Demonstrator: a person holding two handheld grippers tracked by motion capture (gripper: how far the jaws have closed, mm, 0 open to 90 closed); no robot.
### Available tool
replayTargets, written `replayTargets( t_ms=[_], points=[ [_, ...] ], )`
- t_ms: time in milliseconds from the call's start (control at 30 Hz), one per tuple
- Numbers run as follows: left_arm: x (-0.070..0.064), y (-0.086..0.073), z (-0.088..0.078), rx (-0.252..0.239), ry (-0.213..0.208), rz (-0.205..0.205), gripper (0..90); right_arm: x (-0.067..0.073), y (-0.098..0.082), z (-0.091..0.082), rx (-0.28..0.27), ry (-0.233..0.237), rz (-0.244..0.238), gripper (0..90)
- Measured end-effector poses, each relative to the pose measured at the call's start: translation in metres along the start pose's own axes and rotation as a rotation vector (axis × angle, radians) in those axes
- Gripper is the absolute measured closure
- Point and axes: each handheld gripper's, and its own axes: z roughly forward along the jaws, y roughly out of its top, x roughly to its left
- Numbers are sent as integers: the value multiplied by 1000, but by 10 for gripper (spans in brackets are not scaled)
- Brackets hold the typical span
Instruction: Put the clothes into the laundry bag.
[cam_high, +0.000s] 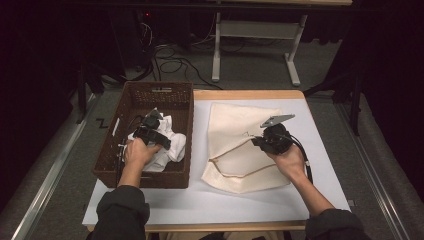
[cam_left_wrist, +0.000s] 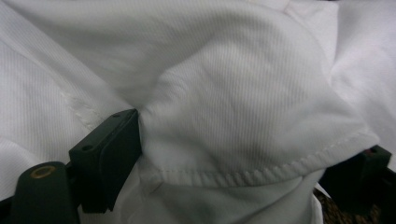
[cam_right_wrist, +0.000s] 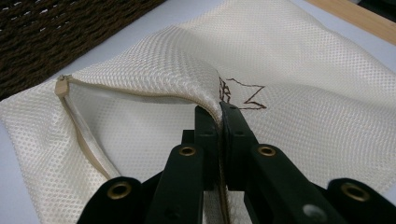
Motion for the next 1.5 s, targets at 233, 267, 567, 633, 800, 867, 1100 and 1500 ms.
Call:
replayTargets(
  t_ms=[233,267,567,633,800,867,1100,1500],
  points=[
    [-5,-1,5,29,41,23,139,2,0,2,2,2,-4,873],
    [-6,-1,7,46,48,19,135,3,0,3,5,2,-5,873],
    [-8,-3,12,69,56,23,60,4,0,6,11,-1,-12,871],
    [-8,-4,12,63,64,28,58,5,0,7,8,3,-9,871],
    [-10,-4,12,60,71,31,60,8,1,7,-4,4,-10,871],
    [-10,-4,12,56,75,37,61,7,1,8,-3,6,-7,871],
    [-11,-4,12,51,79,46,61,7,2,8,-3,0,-5,871],
    [-12,-3,13,61,80,67,86,7,0,4,2,-6,-16,870]
  ],
)
